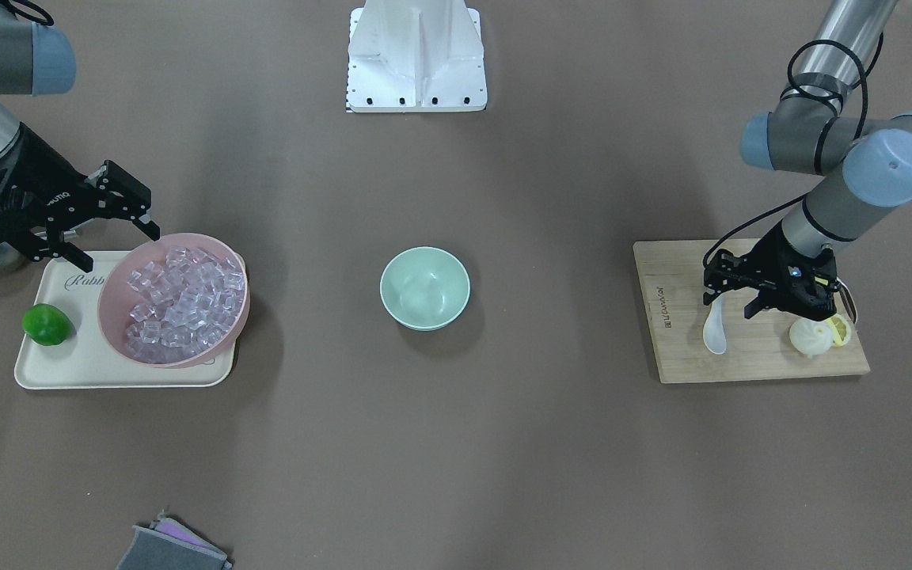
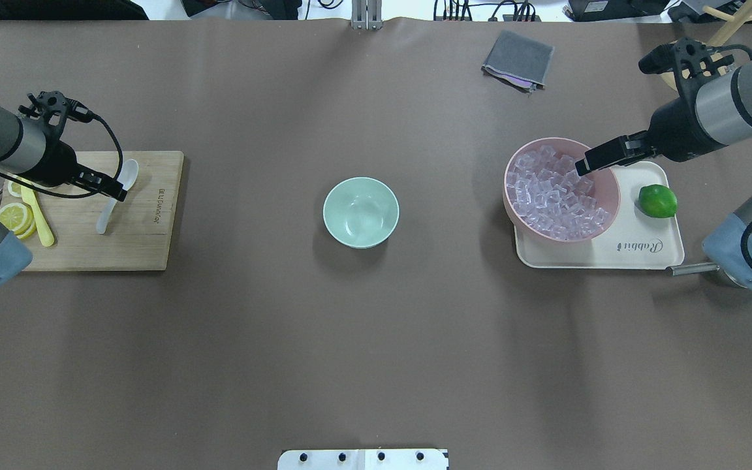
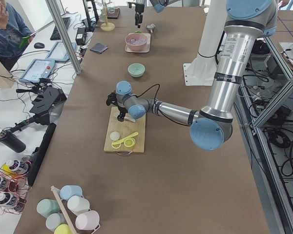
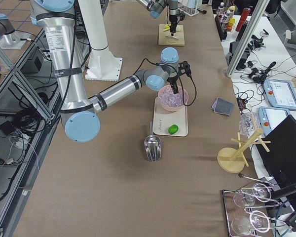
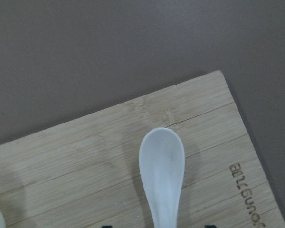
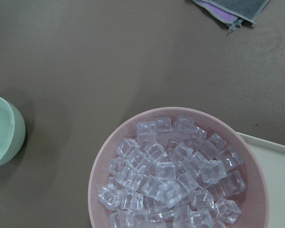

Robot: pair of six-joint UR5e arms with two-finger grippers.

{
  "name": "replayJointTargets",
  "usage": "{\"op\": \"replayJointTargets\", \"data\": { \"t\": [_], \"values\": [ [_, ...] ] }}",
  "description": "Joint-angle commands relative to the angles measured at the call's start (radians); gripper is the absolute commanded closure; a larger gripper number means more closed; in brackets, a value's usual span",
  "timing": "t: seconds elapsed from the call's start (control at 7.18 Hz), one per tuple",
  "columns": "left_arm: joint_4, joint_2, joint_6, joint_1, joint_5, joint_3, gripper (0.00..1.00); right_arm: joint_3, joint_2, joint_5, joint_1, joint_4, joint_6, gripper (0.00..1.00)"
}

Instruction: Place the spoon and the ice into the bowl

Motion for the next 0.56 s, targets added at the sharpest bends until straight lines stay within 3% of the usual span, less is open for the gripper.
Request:
{"op": "replayJointTargets", "data": {
  "t": [0.0, 0.14, 0.42],
  "values": [
    [0.0, 0.0, -0.007, 0.026, 0.03, 0.006, 0.48, -0.001, -0.001, -0.001, -0.007, 0.0, 0.0, 0.0],
    [0.0, 0.001, -0.007, 0.028, 0.03, 0.007, 0.58, -0.004, -0.001, 0.001, -0.007, 0.0, 0.0, 0.0],
    [0.002, 0.004, -0.01, 0.028, 0.022, 0.003, 1.0, -0.004, 0.001, 0.004, -0.007, 0.0, 0.0, 0.01]
  ]
}}
